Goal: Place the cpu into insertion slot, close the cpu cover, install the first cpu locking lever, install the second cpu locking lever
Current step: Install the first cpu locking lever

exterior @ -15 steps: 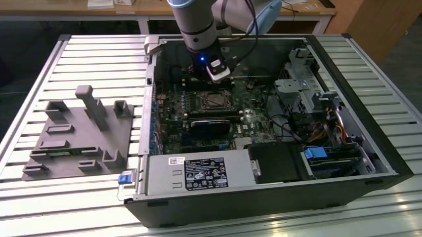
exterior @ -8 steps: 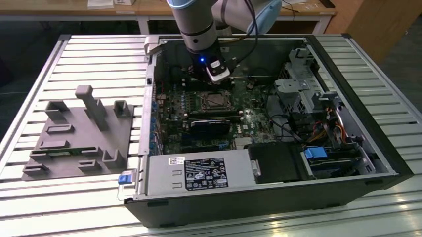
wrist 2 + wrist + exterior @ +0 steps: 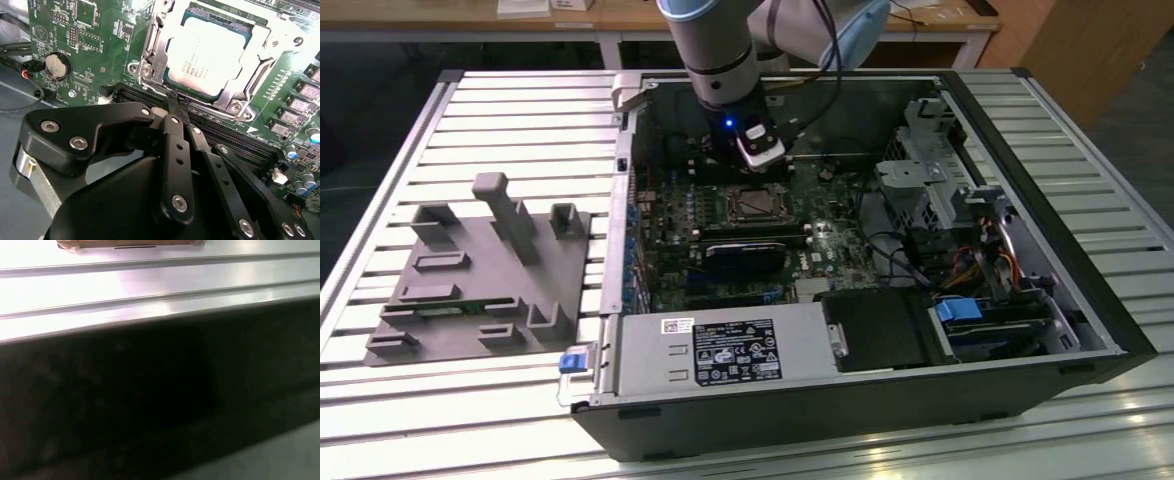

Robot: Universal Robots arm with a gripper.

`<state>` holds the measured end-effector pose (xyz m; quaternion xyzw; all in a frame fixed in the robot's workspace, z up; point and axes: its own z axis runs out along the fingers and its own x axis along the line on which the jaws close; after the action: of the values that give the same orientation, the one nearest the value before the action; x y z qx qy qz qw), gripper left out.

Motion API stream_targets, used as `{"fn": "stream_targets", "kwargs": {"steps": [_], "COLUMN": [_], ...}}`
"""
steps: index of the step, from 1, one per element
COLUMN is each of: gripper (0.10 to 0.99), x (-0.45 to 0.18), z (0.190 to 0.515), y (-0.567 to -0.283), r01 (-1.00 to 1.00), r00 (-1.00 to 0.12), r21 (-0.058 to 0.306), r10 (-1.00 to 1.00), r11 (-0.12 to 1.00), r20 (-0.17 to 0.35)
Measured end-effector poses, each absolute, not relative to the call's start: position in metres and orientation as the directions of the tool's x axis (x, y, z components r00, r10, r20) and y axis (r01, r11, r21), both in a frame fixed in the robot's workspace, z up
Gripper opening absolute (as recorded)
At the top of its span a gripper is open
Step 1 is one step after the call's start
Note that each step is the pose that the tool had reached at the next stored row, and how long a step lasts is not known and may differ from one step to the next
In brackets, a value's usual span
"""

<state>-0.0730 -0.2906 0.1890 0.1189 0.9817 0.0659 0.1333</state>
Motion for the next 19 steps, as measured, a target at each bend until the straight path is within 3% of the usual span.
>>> {"fn": "stream_targets", "kwargs": {"steps": [19], "gripper": [0.102], "x": [-0.0681], "z": [0.1911], "y": [-0.2906], "r01": [0.215], "r00": [-0.936], "r21": [0.179], "r10": [0.255], "r11": [0.960], "r20": [-0.242]}}
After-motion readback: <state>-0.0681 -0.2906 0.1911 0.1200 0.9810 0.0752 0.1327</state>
